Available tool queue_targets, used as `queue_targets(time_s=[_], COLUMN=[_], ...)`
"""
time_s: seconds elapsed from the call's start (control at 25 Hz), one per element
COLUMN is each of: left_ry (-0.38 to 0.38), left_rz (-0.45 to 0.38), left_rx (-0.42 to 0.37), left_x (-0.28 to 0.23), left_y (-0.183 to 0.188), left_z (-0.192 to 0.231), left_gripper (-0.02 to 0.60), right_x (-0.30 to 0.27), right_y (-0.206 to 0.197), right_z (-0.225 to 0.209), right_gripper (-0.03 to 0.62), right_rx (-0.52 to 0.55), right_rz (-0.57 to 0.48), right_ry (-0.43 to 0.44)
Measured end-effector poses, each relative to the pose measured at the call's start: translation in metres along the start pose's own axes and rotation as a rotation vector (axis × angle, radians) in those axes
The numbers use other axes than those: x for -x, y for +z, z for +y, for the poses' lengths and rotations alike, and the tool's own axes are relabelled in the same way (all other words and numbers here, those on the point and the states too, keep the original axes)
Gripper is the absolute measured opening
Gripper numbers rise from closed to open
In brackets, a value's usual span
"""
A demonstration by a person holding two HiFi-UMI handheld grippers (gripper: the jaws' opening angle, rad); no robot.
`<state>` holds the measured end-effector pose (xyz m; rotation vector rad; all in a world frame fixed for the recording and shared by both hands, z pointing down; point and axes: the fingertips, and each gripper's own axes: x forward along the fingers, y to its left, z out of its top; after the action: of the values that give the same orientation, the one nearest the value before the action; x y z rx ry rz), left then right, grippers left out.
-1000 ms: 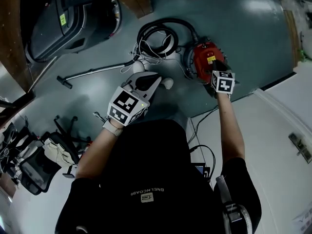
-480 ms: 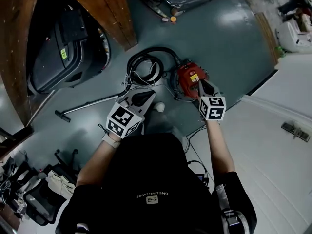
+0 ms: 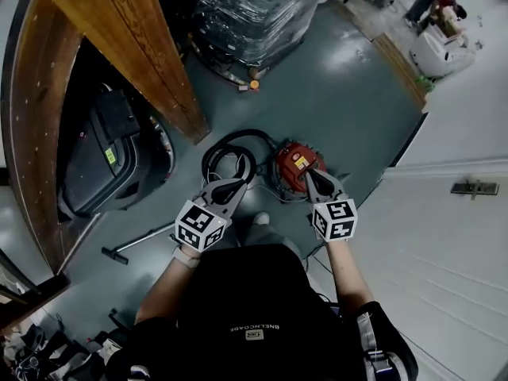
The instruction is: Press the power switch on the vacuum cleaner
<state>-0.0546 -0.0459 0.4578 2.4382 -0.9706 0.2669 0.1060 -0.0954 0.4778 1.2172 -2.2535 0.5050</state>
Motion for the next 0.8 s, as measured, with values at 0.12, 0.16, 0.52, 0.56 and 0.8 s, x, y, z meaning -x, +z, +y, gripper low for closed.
queue_targets(time_s=[0.12, 0.16, 0.52, 0.56, 0.8], left_ry=[-0.036, -0.052, -0.144, -0.153, -0.19], left_rz=[-0.011, -0.015, -0.063, -0.068, -0.095], left_rx=[-0.02, -0.033, -0.114, -0.121, -0.12], left_x=[0.0, 0.0, -0.006, -0.008, -0.015], left_y=[0.015, 0.021, 0.069, 0.074, 0.092], left_z=[-0.012, -0.017, -0.06, -0.064, -0.079], left_gripper=[0.015, 0.015, 0.015, 0.015, 0.015], right_x=[0.027, 0.036, 0.111, 0.116, 0.144], right_y=[0.016, 0.022, 0.056, 0.057, 0.054], right_z=[0.01, 0.013, 0.016, 0.015, 0.008], right_gripper=[0.035, 0.035, 0.035, 0.035, 0.035], right_rx=[-0.004, -0.011, -0.1, -0.11, -0.138], right_rz=[-0.057, -0.085, -0.278, -0.289, -0.327], right_ry=[-0.017, -0.02, -0.085, -0.092, -0.122])
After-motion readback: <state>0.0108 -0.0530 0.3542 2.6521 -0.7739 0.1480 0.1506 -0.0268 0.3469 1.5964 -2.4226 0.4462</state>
